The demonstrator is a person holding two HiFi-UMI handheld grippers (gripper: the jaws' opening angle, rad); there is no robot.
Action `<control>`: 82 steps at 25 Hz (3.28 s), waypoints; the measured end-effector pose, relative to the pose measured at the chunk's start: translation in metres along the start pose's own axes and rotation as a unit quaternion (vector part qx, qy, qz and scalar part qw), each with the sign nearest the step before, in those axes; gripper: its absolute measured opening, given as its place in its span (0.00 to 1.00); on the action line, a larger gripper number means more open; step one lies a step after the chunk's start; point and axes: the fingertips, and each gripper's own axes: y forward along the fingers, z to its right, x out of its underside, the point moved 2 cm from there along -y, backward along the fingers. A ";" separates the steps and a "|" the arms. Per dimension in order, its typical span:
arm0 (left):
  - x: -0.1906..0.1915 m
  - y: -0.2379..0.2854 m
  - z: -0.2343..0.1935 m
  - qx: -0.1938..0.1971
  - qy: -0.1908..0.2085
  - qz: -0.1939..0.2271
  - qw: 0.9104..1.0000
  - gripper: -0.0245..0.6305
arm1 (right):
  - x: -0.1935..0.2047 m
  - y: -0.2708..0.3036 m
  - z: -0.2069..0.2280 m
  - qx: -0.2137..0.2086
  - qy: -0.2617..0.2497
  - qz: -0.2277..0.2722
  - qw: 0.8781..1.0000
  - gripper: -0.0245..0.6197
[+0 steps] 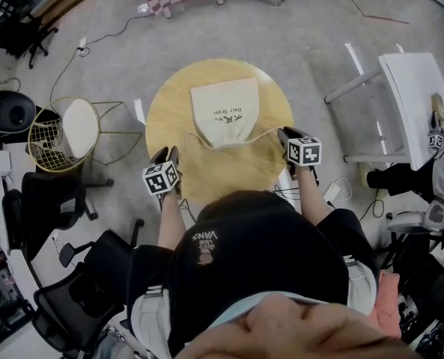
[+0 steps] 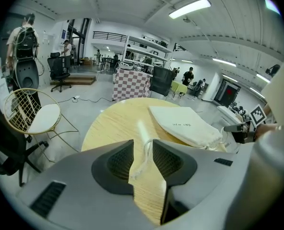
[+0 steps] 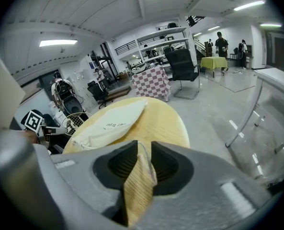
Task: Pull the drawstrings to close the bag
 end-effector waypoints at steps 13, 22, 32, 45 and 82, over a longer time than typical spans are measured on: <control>-0.032 -0.011 0.021 0.026 0.014 0.056 0.998 0.24 | -0.038 -0.013 -0.012 -0.003 -0.015 0.063 0.998 0.17; -0.066 -0.028 0.042 0.039 0.047 0.112 0.992 0.22 | -0.080 -0.033 -0.033 -0.012 -0.024 0.132 0.991 0.16; -0.113 -0.060 0.079 0.048 0.112 0.201 0.972 0.16 | -0.128 -0.062 -0.070 -0.044 -0.052 0.210 0.975 0.15; -0.151 -0.093 0.110 0.062 0.149 0.267 0.950 0.11 | -0.159 -0.086 -0.116 -0.094 -0.088 0.258 0.958 0.04; -0.152 -0.126 0.146 0.065 0.190 0.297 0.933 0.06 | -0.158 -0.105 -0.158 -0.123 -0.151 0.263 0.945 0.03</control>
